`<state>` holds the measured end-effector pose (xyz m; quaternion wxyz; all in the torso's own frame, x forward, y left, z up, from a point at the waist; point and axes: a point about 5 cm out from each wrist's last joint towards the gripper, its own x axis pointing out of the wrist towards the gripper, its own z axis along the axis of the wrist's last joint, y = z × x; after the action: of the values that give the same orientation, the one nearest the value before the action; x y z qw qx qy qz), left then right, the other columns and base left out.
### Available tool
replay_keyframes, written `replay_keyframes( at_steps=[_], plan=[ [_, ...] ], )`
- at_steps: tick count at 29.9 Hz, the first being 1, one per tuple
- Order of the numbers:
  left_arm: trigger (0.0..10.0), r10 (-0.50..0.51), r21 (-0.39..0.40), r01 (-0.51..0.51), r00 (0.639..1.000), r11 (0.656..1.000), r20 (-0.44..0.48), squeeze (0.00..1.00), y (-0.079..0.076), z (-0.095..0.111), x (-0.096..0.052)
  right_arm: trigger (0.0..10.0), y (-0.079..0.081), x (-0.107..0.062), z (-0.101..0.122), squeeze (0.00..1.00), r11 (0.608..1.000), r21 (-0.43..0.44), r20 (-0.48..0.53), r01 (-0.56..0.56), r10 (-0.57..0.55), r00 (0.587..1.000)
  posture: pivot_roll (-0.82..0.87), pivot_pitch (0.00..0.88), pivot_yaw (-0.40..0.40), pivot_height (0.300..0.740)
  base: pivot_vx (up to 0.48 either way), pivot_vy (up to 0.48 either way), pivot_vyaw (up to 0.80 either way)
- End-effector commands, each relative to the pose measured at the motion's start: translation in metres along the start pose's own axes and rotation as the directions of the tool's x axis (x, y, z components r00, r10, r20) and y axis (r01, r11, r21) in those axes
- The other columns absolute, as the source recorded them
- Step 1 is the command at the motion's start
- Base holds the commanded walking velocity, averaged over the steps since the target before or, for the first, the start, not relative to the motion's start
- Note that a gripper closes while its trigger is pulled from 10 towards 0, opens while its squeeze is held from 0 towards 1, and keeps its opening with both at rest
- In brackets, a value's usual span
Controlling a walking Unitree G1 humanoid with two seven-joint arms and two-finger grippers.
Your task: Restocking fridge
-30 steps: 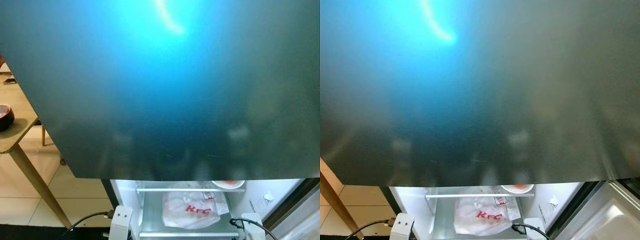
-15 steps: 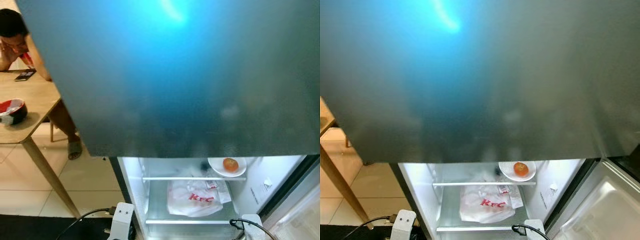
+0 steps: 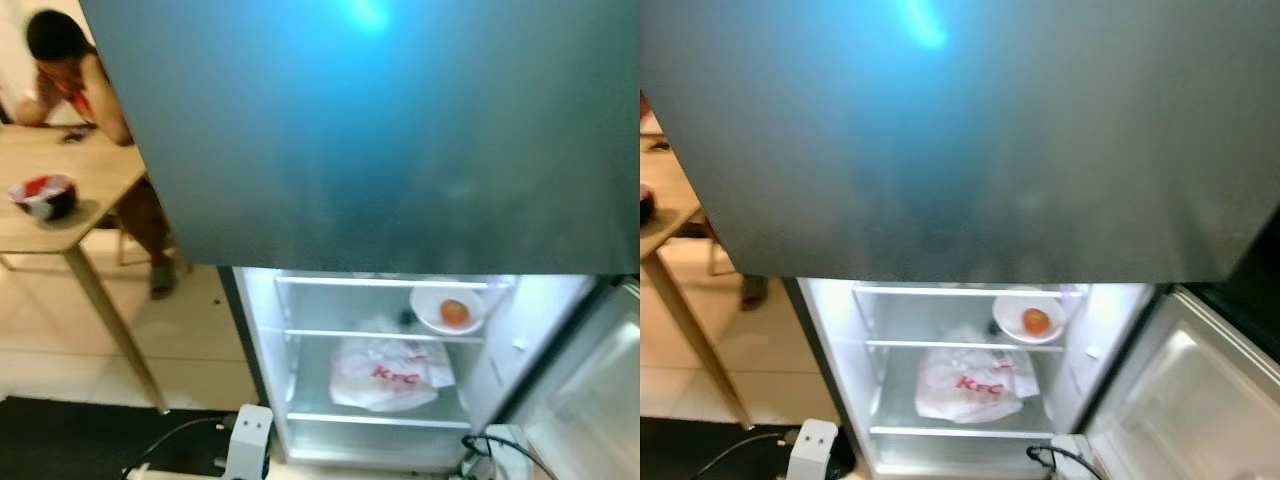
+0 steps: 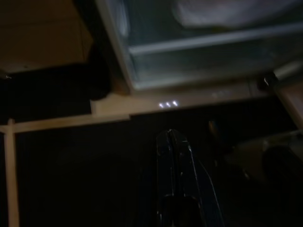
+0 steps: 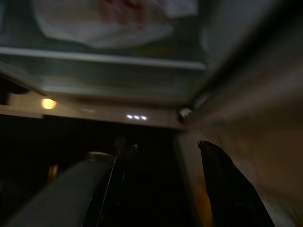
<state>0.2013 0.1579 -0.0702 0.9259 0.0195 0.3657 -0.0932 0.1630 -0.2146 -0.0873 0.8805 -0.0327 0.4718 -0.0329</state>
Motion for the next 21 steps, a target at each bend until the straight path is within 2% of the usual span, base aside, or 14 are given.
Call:
replay_keyframes(
  at_steps=[1, 13, 21],
  plan=[
    [10.0, 0.0, -0.004, 0.0, 1.0, 1.0, -0.026, 0.0, -0.0001, -0.0061, -0.0016, 10.0, 0.0022, 0.0008, 0.0028, 0.0, 1.0, 0.001, 0.003, -0.004, 0.004, 1.0, -0.06, 0.079, 0.009, 0.74, -0.3, 0.0, 0.0],
    [10.0, 0.001, -0.005, -0.001, 0.999, 1.0, -0.036, 0.0, 0.0045, -0.0063, -0.0021, 10.0, 0.0018, 0.0008, 0.0025, 0.0, 1.0, -0.005, -0.002, -0.002, 0.002, 1.0, -0.07, 0.08, 0.007, 0.74, -0.301, 0.0, 0.0],
    [10.0, -0.007, -0.005, 0.007, 0.999, 1.0, -0.039, 0.0, 0.0012, -0.007, -0.0016, 10.0, 0.0005, 0.0008, 0.0024, 0.0, 1.0, -0.007, -0.004, 0.0, 0.0, 1.0, -0.07, 0.08, 0.007, 0.74, -0.294, 0.0, 0.0]
  ],
)
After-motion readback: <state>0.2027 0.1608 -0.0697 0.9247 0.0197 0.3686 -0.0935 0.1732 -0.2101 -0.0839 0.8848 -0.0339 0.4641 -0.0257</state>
